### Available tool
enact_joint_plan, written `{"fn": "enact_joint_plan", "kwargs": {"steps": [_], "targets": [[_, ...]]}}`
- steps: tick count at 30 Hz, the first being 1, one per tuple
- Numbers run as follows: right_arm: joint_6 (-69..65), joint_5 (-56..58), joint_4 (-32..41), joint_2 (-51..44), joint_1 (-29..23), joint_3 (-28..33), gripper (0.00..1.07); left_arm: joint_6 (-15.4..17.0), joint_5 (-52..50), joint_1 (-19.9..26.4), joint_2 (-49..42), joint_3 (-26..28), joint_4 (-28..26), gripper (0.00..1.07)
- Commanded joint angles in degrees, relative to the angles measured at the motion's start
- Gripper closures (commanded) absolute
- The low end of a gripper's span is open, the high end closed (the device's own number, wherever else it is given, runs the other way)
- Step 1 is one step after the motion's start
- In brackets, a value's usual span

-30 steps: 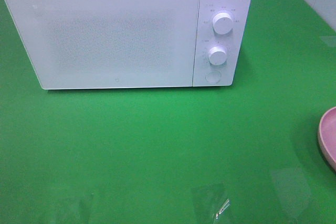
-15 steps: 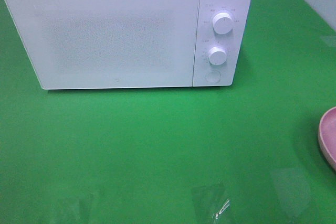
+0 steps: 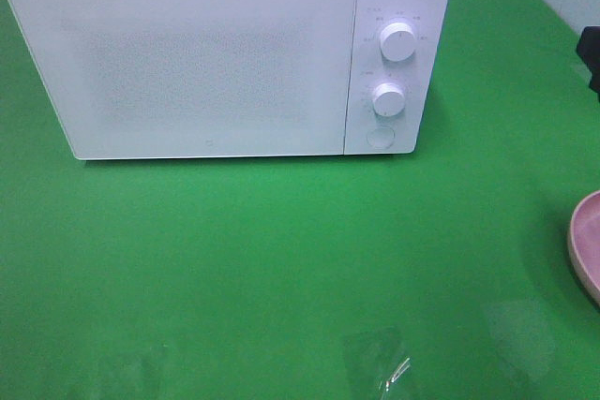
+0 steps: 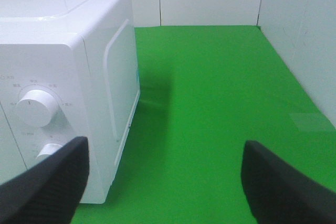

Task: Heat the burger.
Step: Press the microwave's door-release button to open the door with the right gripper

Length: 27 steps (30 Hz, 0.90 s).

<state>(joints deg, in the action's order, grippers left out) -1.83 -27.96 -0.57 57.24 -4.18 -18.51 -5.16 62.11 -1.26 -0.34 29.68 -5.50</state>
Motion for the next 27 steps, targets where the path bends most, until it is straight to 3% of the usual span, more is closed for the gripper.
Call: {"fn": "enact_joint_plan", "kwargs": {"steps": [1, 5, 7, 11, 23, 24, 26, 27], "targets": [[0.97, -4.41, 0.23, 2.98, -0.80, 0.06, 0.32, -0.06, -0.86, 0.11, -1.32, -0.11, -0.34, 0.09], [5.73, -8.25, 4.01, 7.45, -3.95, 0.06, 0.32, -0.06, -0.86, 0.11, -1.32, -0.11, -0.34, 0.09], [15.18, -13.87, 10.66, 12.66, -9.57, 0.06, 0.32, -0.06, -0.86, 0.11, -1.32, -0.11, -0.34, 0.09], [20.68, -19.08, 18.39, 17.30, -14.78, 0.06, 0.32, -0.06, -0.86, 0.11, -1.32, -0.11, -0.34, 0.09], [25.73, -33.69, 34.03, 26.36, -30.31, 0.06, 0.32, -0.06, -0.86, 0.11, -1.32, -0.11, -0.34, 0.09], [25.73, -35.64, 36.61, 27.79, -33.58, 0.06, 0.32, -0.06, -0.86, 0.11, -1.32, -0.11, -0.34, 0.09], [25.73, -36.67, 38.22, 28.59, -35.12, 0.06, 0.32, -0.06, -0.86, 0.11, -1.32, -0.11, -0.34, 0.09], [25.73, -39.59, 42.80, 31.11, -39.19, -0.06, 0.32, -0.06, -0.86, 0.11, -1.32, -0.11, -0.34, 0.09]]}}
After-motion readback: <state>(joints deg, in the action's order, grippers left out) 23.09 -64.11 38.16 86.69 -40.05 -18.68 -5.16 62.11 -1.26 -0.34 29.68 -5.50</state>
